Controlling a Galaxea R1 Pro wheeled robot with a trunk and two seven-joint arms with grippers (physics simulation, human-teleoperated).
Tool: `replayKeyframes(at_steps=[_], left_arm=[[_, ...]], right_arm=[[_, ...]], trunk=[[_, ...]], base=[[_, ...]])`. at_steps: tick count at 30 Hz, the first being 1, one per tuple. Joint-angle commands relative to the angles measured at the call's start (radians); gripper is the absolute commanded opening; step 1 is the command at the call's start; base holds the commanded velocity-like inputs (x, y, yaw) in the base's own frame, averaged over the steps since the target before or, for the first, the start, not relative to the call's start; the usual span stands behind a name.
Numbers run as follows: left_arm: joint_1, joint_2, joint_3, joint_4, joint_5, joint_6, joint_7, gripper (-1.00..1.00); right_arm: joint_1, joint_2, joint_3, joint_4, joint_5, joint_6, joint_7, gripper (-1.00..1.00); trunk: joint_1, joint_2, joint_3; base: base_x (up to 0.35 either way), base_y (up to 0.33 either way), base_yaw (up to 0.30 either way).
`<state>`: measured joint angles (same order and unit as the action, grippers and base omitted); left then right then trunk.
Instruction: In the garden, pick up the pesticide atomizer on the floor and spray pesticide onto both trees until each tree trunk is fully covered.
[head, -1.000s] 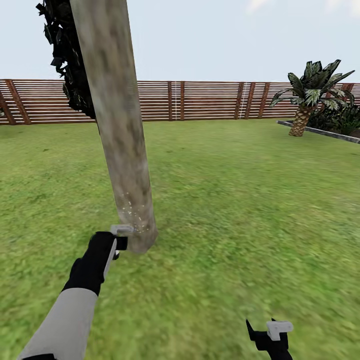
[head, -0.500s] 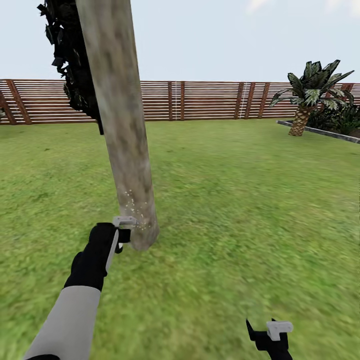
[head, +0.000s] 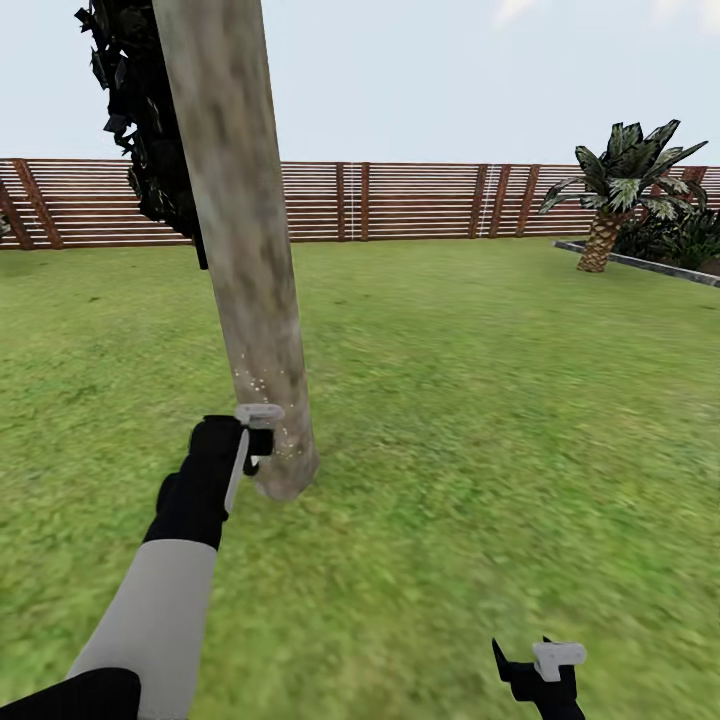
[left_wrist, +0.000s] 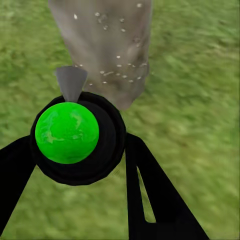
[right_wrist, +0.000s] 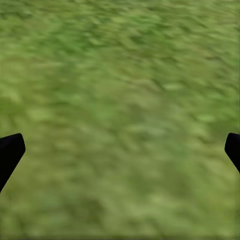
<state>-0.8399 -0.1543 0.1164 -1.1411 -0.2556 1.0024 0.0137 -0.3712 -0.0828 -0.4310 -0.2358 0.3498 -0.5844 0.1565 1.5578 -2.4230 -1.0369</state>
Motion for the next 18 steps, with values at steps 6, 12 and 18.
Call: replayKeyframes(at_steps=[6,12,18], left_arm=[[0.002,0.007,-0.002,-0.008,0.003,0.002,-0.001,-1.00],[0.001,-0.006,-0.094,-0.011,0.096,0.003,-0.009,-1.00],[0.002,0.006,-0.125,-0.027,0.158,0.009,-0.009,-1.00]], right_arm=[[0.000,0.000,0.000,0.000,0.000,0.000,0.000,1.00],[0.000,0.000,0.000,0.001,0.000,0.000,0.000,1.00],[0.000,0.000,0.000,0.000,0.000,0.000,0.000,1.00]], trunk=[[0.000,0.000,0.000],[0.000,0.000,0.000],[0.000,0.000,0.000]], base=[[0.000,0.000,0.000],[0.000,0.000,0.000],[0.000,0.000,0.000]])
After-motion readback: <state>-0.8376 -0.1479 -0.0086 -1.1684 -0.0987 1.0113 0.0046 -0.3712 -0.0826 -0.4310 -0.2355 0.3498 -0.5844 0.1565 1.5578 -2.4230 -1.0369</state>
